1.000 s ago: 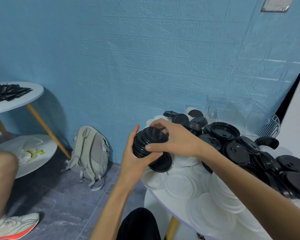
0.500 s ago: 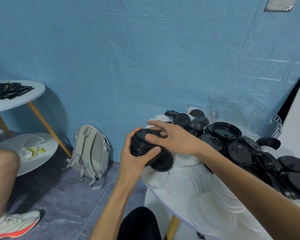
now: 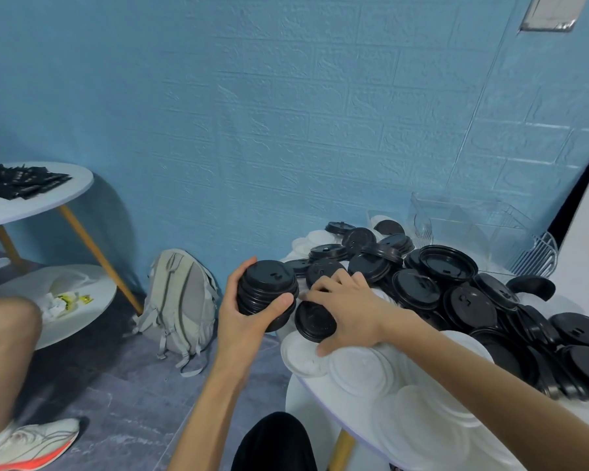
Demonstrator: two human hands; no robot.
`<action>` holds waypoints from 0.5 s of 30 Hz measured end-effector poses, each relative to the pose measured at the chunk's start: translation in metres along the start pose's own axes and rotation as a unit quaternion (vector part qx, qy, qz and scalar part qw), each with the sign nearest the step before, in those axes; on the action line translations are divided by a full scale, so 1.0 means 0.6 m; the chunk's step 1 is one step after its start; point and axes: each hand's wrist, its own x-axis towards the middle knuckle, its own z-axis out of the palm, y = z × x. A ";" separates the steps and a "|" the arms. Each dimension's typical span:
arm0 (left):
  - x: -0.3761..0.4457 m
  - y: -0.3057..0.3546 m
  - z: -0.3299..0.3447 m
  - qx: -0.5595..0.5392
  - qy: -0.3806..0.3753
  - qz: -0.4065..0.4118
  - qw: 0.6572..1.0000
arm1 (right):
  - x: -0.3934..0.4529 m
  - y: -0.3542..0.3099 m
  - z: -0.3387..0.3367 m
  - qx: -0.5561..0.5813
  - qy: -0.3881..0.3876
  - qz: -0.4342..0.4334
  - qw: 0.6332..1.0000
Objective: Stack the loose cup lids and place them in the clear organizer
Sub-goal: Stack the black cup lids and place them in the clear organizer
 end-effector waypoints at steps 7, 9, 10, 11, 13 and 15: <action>0.001 0.000 -0.002 -0.002 -0.003 -0.001 1.000 | -0.013 0.011 -0.024 0.085 0.016 0.030 0.996; 0.001 0.000 -0.001 -0.007 -0.002 -0.003 1.000 | -0.026 0.018 -0.052 0.151 0.034 0.039 0.987; 0.000 0.001 0.000 -0.011 -0.005 -0.004 1.000 | -0.032 0.021 -0.068 0.191 0.050 0.044 0.979; 0.000 0.003 0.004 -0.012 -0.011 -0.004 1.000 | -0.037 0.025 -0.082 0.246 0.069 0.050 0.966; -0.003 0.005 0.014 -0.003 -0.032 -0.006 0.999 | -0.043 0.029 -0.102 0.365 0.099 0.057 0.924; -0.008 0.008 0.031 0.009 -0.058 -0.003 0.998 | -0.041 0.024 -0.107 0.421 0.119 0.045 0.898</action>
